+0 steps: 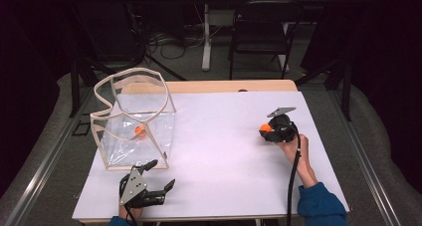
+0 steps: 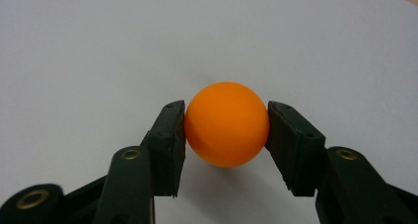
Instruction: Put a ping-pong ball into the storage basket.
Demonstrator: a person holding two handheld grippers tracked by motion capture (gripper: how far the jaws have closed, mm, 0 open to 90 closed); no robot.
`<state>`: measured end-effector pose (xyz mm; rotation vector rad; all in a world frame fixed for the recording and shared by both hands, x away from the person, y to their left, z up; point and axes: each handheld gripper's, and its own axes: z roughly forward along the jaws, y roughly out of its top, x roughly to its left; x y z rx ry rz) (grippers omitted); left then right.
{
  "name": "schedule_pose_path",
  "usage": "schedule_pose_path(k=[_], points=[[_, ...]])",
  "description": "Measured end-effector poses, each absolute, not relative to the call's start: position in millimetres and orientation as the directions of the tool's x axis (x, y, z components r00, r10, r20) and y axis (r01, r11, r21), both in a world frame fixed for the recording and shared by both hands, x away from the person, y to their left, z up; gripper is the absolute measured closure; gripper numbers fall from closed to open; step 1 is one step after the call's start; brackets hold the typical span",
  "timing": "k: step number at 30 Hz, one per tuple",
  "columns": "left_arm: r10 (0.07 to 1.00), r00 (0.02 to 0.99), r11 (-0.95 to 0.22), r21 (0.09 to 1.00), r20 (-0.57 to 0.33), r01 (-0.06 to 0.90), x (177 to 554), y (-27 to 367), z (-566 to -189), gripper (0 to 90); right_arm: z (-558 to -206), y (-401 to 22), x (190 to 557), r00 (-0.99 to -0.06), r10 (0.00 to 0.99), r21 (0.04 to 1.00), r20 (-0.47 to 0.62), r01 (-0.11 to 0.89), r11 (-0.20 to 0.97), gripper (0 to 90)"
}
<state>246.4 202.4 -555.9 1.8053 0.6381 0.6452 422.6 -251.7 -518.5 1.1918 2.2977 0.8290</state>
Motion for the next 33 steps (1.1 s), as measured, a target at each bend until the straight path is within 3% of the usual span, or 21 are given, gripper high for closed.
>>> schedule_pose_path(k=[33], points=[[0.687, 0.714, -0.303, 0.947, 0.138, 0.109, 245.2, 200.6, -555.0, 16.0, -496.7, -230.7, 406.1, -0.616, 0.784, 0.725, -0.072, 0.508, 0.465, 50.6]])
